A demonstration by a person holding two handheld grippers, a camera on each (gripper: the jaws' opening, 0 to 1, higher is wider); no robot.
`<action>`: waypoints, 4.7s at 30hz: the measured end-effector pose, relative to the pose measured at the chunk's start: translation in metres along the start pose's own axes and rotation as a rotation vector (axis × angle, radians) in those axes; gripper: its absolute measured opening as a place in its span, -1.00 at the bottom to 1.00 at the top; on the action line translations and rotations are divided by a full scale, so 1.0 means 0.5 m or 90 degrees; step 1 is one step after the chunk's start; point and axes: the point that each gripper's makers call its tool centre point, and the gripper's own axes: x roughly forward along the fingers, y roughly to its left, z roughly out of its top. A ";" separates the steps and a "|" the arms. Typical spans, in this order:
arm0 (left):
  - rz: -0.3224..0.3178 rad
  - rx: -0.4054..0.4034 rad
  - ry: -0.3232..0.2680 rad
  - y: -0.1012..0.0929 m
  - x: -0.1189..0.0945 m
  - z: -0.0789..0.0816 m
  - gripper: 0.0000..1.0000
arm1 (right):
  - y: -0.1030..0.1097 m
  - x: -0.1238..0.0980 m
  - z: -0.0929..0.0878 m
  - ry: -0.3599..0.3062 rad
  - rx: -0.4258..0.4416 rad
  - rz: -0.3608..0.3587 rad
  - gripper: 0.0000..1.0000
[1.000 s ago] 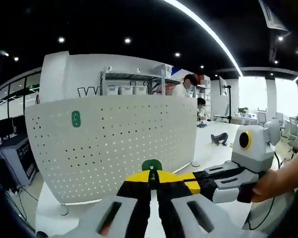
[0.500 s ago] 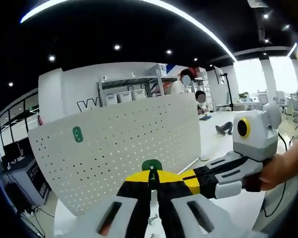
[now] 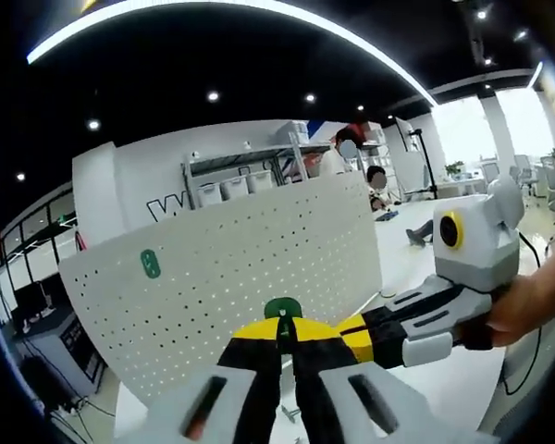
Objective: Insert the hook assembly into the mounting plate slot until the hook locks in place.
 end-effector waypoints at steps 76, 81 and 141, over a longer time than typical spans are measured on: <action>0.061 -0.080 0.037 0.044 0.111 -0.121 -0.94 | 0.034 -0.150 -0.014 0.133 -0.090 0.036 0.60; 0.078 -0.087 0.026 0.066 0.132 -0.106 -0.94 | 0.031 -0.157 -0.005 0.127 -0.089 0.030 0.60; 0.261 -0.097 -0.093 0.289 0.253 0.085 -0.94 | -0.056 -0.244 -0.029 0.166 -0.072 0.015 0.72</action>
